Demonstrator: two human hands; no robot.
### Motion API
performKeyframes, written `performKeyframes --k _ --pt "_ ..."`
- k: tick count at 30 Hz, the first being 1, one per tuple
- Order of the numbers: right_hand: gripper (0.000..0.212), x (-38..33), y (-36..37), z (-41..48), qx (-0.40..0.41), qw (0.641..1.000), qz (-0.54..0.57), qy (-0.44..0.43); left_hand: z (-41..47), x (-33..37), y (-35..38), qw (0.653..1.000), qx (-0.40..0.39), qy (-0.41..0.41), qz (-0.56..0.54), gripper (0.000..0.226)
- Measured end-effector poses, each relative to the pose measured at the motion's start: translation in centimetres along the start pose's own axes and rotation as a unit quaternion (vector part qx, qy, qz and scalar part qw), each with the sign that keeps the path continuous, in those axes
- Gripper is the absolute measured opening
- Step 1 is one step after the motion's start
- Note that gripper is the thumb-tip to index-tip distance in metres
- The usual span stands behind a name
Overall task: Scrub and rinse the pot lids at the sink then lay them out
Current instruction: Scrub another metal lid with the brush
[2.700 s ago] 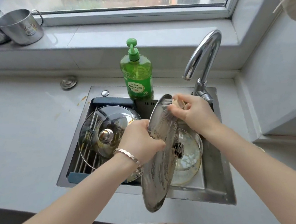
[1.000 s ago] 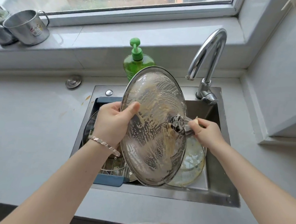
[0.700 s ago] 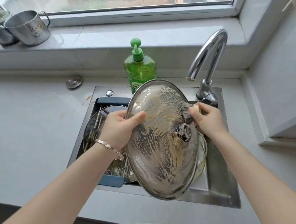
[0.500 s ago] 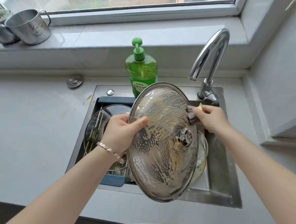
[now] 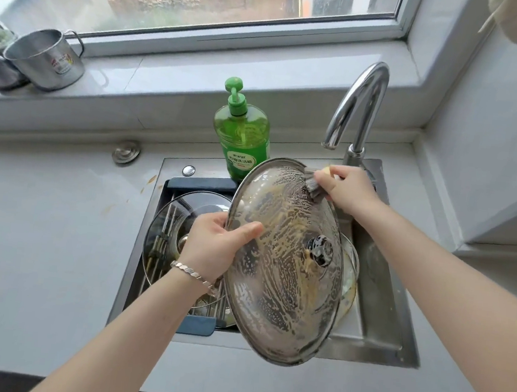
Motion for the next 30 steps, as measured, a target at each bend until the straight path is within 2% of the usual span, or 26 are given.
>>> performKeyframes --k 3,4,8,9,10,13,14,17,20,22,25,27,30 --pt "0.028 3.4 -0.3 0.1 -0.012 0.992 -0.046 0.118 -0.2 0.0 -0.2 1.0 -0.009 0.009 0.008 0.016" --pt "0.028 3.5 -0.3 -0.1 -0.017 0.991 -0.052 0.126 -0.2 0.0 -0.1 1.0 -0.011 0.013 0.013 0.014" --pt "0.023 0.2 -0.1 -0.2 -0.003 1.0 0.014 0.008 0.0 0.1 0.4 1.0 -0.009 0.015 0.018 0.011" --pt "0.025 0.3 -0.2 -0.1 -0.002 1.0 0.022 0.0 0.1 0.2 0.5 1.0 -0.006 0.01 0.014 0.009" --pt "0.022 1.0 -0.3 0.1 -0.004 1.0 0.02 0.014 0.2 0.2 0.5 1.0 -0.003 0.004 0.007 0.009" --pt "0.02 4.9 -0.9 -0.1 -0.007 0.985 -0.004 0.17 0.2 0.6 0.5 1.0 -0.011 0.011 -0.002 0.008" --pt "0.022 5.5 -0.7 -0.3 -0.008 0.982 -0.003 0.188 0.3 0.6 0.6 1.0 -0.015 0.017 0.004 0.008" --pt "0.02 4.0 0.1 0.5 -0.001 0.995 0.031 0.099 0.5 0.4 1.0 0.999 -0.018 0.032 0.036 0.012" --pt "0.025 0.8 0.1 0.2 -0.011 0.998 0.064 0.006 0.7 0.1 0.7 1.0 0.001 -0.002 0.016 0.012" --pt "0.026 1.6 -0.3 -0.2 -0.005 0.997 0.077 0.015 0.9 0.1 -0.1 0.998 0.02 -0.051 -0.041 0.015" --pt "0.02 5.5 0.3 -1.1 -0.027 0.993 0.007 0.115 0.9 0.1 -0.6 0.987 0.063 -0.094 -0.115 0.018" --pt "0.025 6.5 1.5 -1.7 -0.055 0.994 -0.038 0.092 1.0 0.0 -0.5 0.988 0.082 -0.087 -0.1 0.019" --pt "0.045 5.7 2.2 -2.9 -0.03 0.999 0.012 0.027 1.4 -0.1 -0.2 0.988 0.099 -0.085 -0.088 0.017"
Point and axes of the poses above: each hand's wrist, its own z-axis towards the middle knuckle, its own y-axis out of the palm, x = y × z, the point moved 1 cm from there along z, towards the middle knuckle, and after that the axes turned 8 degrees about y, right-handed, at the moved point
